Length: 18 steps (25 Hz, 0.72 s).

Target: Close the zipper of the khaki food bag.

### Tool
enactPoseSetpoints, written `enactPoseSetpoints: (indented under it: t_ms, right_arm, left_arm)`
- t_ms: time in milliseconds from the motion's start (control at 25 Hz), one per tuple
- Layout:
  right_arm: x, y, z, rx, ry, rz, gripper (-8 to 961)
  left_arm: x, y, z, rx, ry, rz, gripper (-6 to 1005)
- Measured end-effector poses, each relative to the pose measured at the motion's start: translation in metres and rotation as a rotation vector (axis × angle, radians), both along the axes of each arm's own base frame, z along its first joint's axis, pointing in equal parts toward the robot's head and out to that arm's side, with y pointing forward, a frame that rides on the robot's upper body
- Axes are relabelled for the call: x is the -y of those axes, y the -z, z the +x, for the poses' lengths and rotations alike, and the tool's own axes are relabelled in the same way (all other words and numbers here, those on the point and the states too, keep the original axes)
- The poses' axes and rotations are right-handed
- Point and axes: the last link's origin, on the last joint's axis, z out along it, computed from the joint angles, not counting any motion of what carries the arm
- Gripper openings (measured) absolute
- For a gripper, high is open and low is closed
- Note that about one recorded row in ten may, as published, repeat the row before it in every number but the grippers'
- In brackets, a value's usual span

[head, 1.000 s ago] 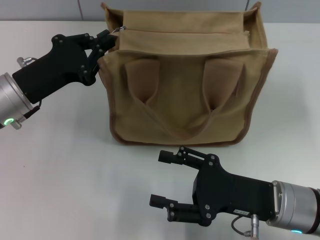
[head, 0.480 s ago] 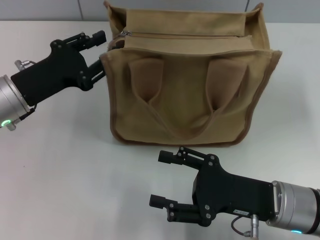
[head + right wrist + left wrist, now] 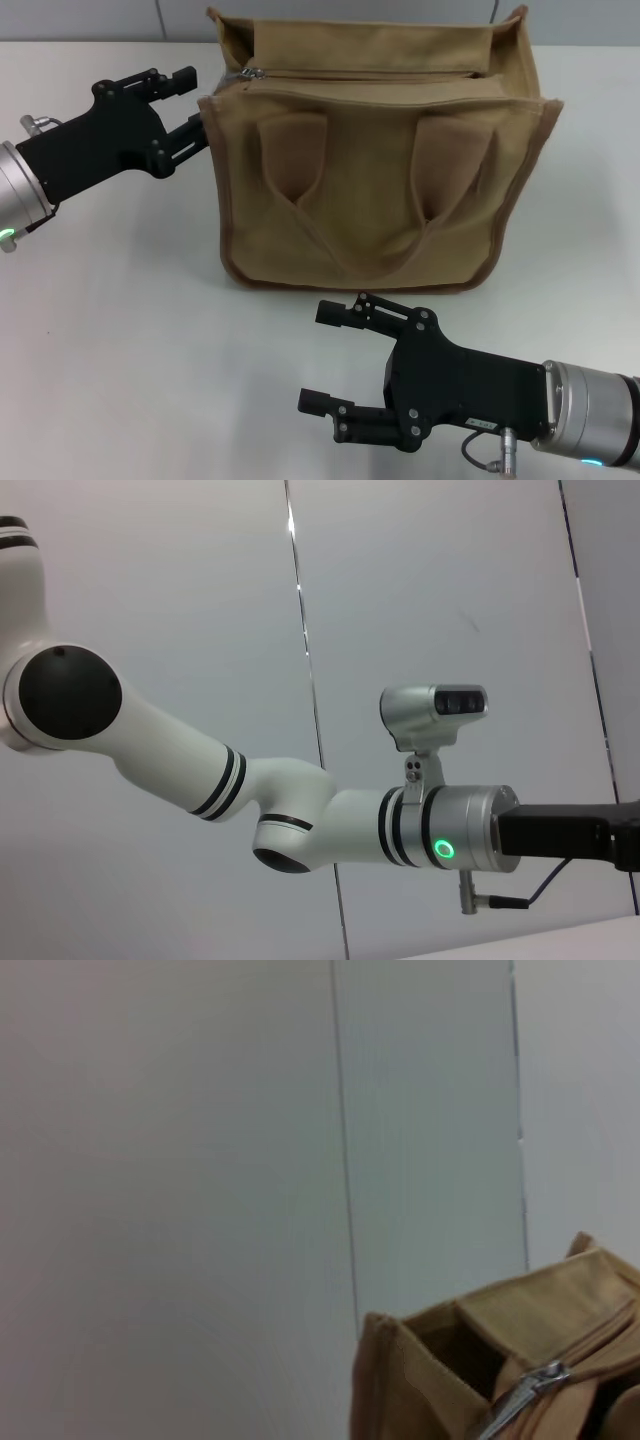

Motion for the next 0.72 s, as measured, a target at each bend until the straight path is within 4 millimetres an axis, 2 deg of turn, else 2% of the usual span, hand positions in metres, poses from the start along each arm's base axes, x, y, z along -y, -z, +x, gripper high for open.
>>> enactPoseSetpoints:
  t_ms: [360,720]
  right_arm:
    - [-0.001,0.000,0.000,0.000,-0.002,0.000,790]
    - [-0.001,0.000,-0.001,0.002,-0.005,0.000,790]
  left_arm:
    - [0.001,-0.004,0.012,0.095,0.031,0.017,491]
    - [0.002,-0.003,0.014,0.107,0.037,0.006,484]
